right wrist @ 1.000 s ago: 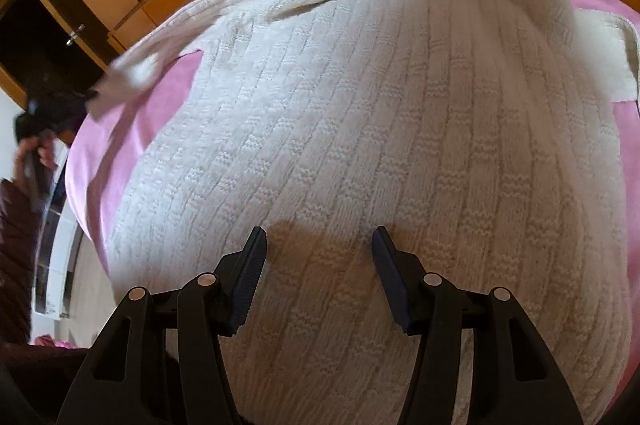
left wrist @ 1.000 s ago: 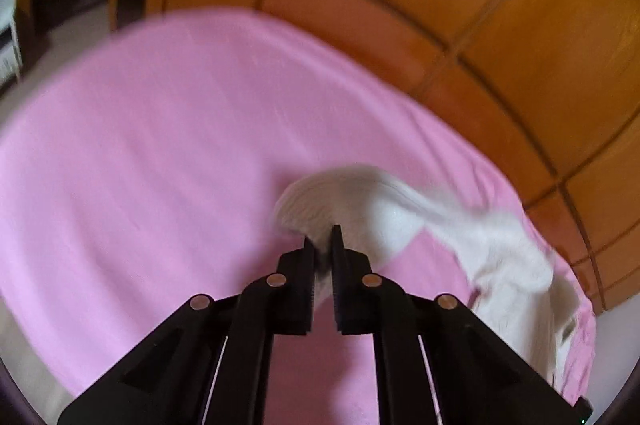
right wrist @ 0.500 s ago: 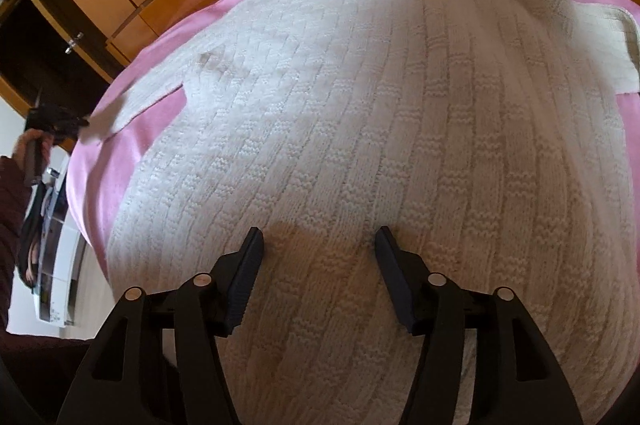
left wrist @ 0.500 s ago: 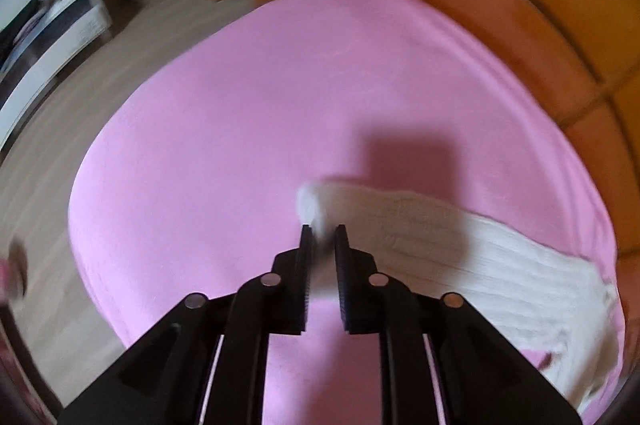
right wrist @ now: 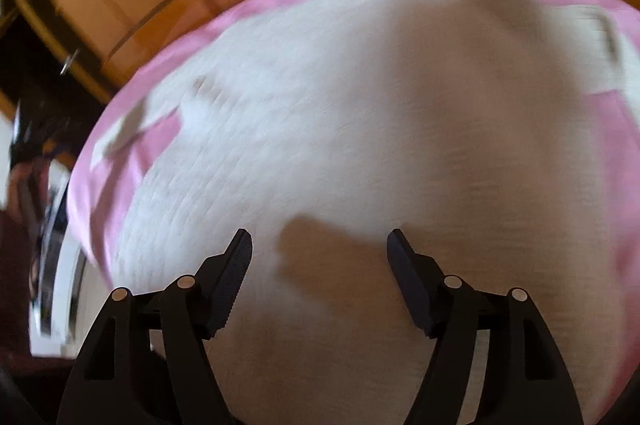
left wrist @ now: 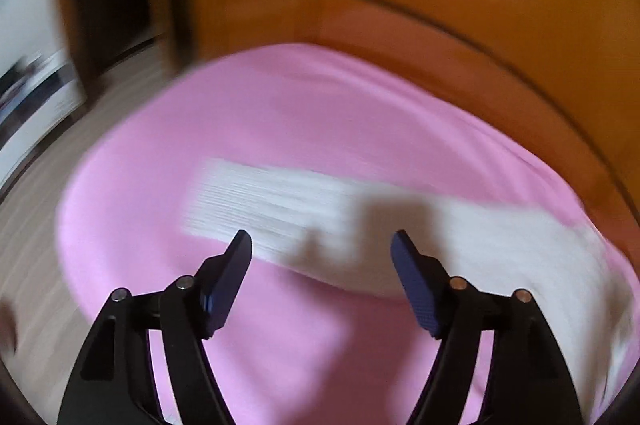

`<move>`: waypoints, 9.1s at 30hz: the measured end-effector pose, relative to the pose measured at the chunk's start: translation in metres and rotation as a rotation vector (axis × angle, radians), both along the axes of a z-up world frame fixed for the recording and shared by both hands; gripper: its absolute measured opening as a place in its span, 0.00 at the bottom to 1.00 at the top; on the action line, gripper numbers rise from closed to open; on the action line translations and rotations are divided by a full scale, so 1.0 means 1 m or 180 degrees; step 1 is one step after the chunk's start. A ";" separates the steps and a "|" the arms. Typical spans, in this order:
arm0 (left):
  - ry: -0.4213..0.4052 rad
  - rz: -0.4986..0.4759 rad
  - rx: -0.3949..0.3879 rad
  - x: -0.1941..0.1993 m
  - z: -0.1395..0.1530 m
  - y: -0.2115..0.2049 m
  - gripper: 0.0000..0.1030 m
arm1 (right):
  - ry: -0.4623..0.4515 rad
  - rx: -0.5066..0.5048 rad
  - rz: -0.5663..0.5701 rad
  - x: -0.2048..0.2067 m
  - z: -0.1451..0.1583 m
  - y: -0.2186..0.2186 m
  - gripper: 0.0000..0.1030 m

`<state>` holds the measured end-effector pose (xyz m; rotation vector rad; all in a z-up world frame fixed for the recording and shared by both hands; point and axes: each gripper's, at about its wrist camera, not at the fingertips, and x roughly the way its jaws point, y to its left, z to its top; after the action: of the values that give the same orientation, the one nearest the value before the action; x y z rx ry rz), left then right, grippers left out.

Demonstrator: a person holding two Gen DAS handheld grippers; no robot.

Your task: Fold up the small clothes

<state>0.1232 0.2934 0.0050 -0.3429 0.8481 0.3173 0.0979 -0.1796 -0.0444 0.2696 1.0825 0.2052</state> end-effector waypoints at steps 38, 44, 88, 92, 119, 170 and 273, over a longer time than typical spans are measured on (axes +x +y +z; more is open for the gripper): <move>0.0532 -0.2073 -0.0189 -0.035 -0.087 -0.305 0.79 | -0.0546 -0.2244 -0.2604 -0.006 0.123 -0.399 0.06; 0.0551 -0.2028 -0.0153 -0.034 -0.087 -0.309 0.81 | 0.0238 -0.2236 -0.2755 0.017 0.055 -0.440 0.06; 0.0429 -0.1665 -0.0873 -0.119 -0.096 -0.168 0.07 | 0.0673 0.0897 -0.0221 -0.083 -0.032 -0.110 0.30; 0.0382 -0.1668 -0.0997 -0.126 -0.088 -0.159 0.04 | 0.0618 0.0576 -0.0064 -0.088 -0.019 -0.105 0.06; 0.0088 -0.1771 -0.0463 -0.059 -0.057 -0.227 0.66 | 0.0407 0.0009 -0.0149 -0.039 -0.027 -0.084 0.36; 0.0080 -0.1843 -0.0830 -0.035 -0.050 -0.247 0.89 | -0.0601 0.0539 -0.1102 0.159 0.076 -0.199 0.05; -0.0250 -0.1590 -0.0969 0.060 -0.059 -0.232 0.44 | -0.0409 -0.1137 -0.0770 0.103 -0.053 -0.078 0.82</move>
<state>0.1833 0.0617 -0.0538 -0.4093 0.8752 -0.2911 0.2007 -0.2577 -0.0971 0.0631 0.9306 -0.1853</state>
